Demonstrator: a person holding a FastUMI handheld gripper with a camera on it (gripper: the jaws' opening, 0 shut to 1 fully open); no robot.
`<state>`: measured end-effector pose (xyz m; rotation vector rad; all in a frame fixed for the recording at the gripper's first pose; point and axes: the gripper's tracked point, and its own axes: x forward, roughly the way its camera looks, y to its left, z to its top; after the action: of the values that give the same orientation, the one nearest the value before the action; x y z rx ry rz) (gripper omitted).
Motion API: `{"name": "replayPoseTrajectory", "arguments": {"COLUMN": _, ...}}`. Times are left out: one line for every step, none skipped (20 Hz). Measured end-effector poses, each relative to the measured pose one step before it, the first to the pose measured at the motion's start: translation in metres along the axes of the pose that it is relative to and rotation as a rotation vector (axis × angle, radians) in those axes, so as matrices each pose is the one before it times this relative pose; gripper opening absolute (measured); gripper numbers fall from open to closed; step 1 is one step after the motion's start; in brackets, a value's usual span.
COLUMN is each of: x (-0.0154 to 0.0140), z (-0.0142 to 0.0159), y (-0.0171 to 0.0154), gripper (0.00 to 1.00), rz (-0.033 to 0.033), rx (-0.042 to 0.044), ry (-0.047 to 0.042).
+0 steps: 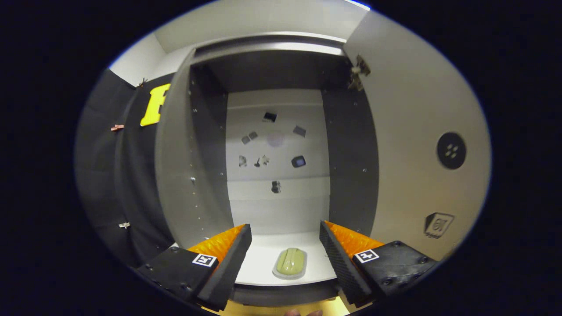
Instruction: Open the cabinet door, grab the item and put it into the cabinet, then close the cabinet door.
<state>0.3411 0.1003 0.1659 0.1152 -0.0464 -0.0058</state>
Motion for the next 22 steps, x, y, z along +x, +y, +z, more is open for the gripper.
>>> {"name": "replayPoseTrajectory", "arguments": {"x": -0.01333, "z": 0.00779, "y": 0.00049, "gripper": 0.98, "rz": 0.00723, "rx": -0.002, "ry": -0.0182}}
{"name": "replayPoseTrajectory", "arguments": {"x": -0.01332, "z": 0.00695, "y": 0.00046, "gripper": 0.98, "rz": 0.00497, "rx": -0.00167, "ry": -0.01221}}
{"name": "replayPoseTrajectory", "arguments": {"x": -0.01347, "z": 0.00584, "y": -0.00023, "gripper": 0.98, "rz": 0.00539, "rx": -0.0001, "ry": -0.00831}}
{"name": "replayPoseTrajectory", "arguments": {"x": -0.01284, "z": 0.0042, "y": 0.00038, "gripper": 0.98, "rz": 0.00318, "rx": 0.00047, "ry": -0.00415}}
{"name": "replayPoseTrajectory", "arguments": {"x": -0.01367, "z": 0.00367, "y": 0.00017, "gripper": 0.97, "rz": 0.0066, "rx": 0.00129, "ry": -0.00252}}
{"name": "replayPoseTrajectory", "arguments": {"x": -0.01323, "z": 0.00429, "y": -0.00024, "gripper": 0.97, "rz": 0.00271, "rx": -0.00208, "ry": -0.00355}}
{"name": "replayPoseTrajectory", "arguments": {"x": -0.01546, "z": 0.00639, "y": -0.00133, "gripper": 0.97, "rz": 0.0061, "rx": -0.00238, "ry": -0.00821}}
{"name": "replayPoseTrajectory", "arguments": {"x": -0.01411, "z": 0.00485, "y": -0.00091, "gripper": 0.97, "rz": 0.00479, "rx": -0.00985, "ry": -0.0119}}
{"name": "replayPoseTrajectory", "arguments": {"x": -0.01292, "z": 0.00338, "y": -0.00187, "gripper": 0.97, "rz": 0.00576, "rx": -0.0132, "ry": -0.00706}}
{"name": "replayPoseTrajectory", "arguments": {"x": -0.01462, "z": 0.00191, "y": -0.00006, "gripper": 0.97, "rz": 0.01272, "rx": -0.00919, "ry": 0.0006}}
{"name": "replayPoseTrajectory", "arguments": {"x": -0.01339, "z": 0.00134, "y": 0.0011, "gripper": 0.98, "rz": 0.01296, "rx": -0.0112, "ry": -0.0013}}
{"name": "replayPoseTrajectory", "arguments": {"x": -0.01375, "z": 0.00206, "y": -0.00138, "gripper": 0.98, "rz": 0.00782, "rx": -0.00853, "ry": 0.00001}}
{"name": "replayPoseTrajectory", "arguments": {"x": -0.0139, "z": 0.00369, "y": -0.00198, "gripper": 0.98, "rz": 0.00835, "rx": -0.00386, "ry": -0.00221}}
{"name": "replayPoseTrajectory", "arguments": {"x": -0.01411, "z": 0.00413, "y": -0.00148, "gripper": 0.98, "rz": 0.00455, "rx": 0.00503, "ry": -0.00327}}
{"name": "replayPoseTrajectory", "arguments": {"x": -0.01515, "z": 0.00389, "y": -0.00014, "gripper": 0.98, "rz": 0.01038, "rx": 0.00902, "ry": -0.00169}}
{"name": "replayPoseTrajectory", "arguments": {"x": -0.01366, "z": 0.00439, "y": -0.00045, "gripper": 0.98, "rz": 0.00943, "rx": 0.00289, "ry": -0.00136}}
{"name": "replayPoseTrajectory", "arguments": {"x": -0.01148, "z": 0.00344, "y": -0.00366, "gripper": 0.97, "rz": 0.00241, "rx": -0.00251, "ry": 0.00109}}
{"name": "replayPoseTrajectory", "arguments": {"x": -0.01284, "z": 0.00414, "y": -0.00335, "gripper": 0.97, "rz": 0.00156, "rx": -0.00482, "ry": -0.00321}}
{"name": "replayPoseTrajectory", "arguments": {"x": -0.01312, "z": 0.00443, "y": -0.00551, "gripper": 0.97, "rz": -0.00592, "rx": -0.00305, "ry": -0.00099}}
{"name": "replayPoseTrajectory", "arguments": {"x": -0.01092, "z": 0.00334, "y": -0.00667, "gripper": 0.97, "rz": -0.00774, "rx": -0.00105, "ry": -0.00121}}
{"name": "replayPoseTrajectory", "arguments": {"x": -0.01088, "z": 0.00255, "y": -0.00835, "gripper": 0.97, "rz": -0.01518, "rx": 0.0051, "ry": 0.00213}}
{"name": "replayPoseTrajectory", "arguments": {"x": -0.01087, "z": 0.00287, "y": -0.00845, "gripper": 0.97, "rz": -0.01206, "rx": 0.01509, "ry": 0.00473}}
